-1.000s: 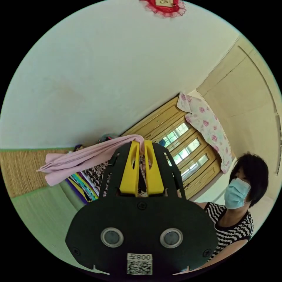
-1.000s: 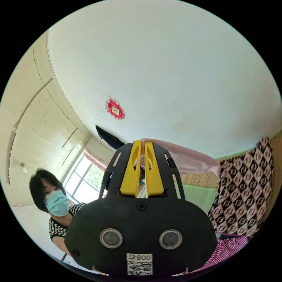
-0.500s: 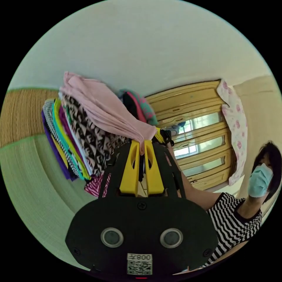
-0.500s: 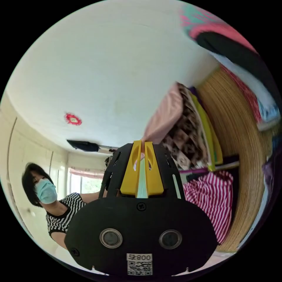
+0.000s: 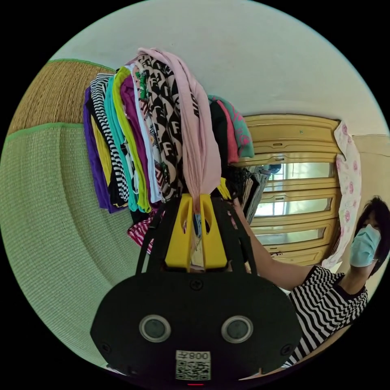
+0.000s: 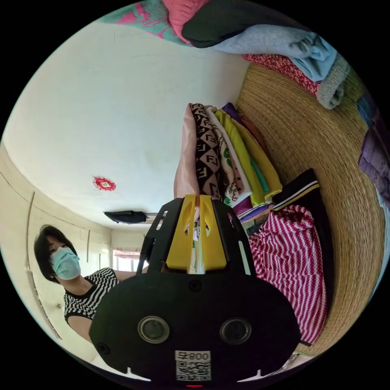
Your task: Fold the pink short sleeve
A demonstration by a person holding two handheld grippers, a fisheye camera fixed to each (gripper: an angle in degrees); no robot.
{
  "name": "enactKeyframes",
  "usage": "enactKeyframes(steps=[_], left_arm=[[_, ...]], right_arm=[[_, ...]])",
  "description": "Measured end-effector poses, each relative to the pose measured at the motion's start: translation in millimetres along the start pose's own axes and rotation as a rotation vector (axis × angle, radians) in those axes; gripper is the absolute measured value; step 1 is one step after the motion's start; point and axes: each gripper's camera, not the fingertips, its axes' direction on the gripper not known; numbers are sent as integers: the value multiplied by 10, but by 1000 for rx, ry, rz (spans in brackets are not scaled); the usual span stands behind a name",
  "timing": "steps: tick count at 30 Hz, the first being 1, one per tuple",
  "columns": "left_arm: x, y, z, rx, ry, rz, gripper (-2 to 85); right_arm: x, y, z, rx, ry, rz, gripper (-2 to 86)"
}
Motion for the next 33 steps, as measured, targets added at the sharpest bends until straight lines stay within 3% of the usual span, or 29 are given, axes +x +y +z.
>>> enactKeyframes(steps=[10,16,24,33], left_arm=[[392,-134,160,23,49,-41,19],[329,146,448,-83,-10,-112,14],[4,381,1265,-248,-53,-237,21],[-71,371,1927,-301,-16,-207,22]], right_arm=[[340,601,10,70,-52,16,4],[326,1550,-6,153,76,45,5],[32,2775,1460,-42,393,108,40],[-1079,2830,2821,-126,706,2,86]])
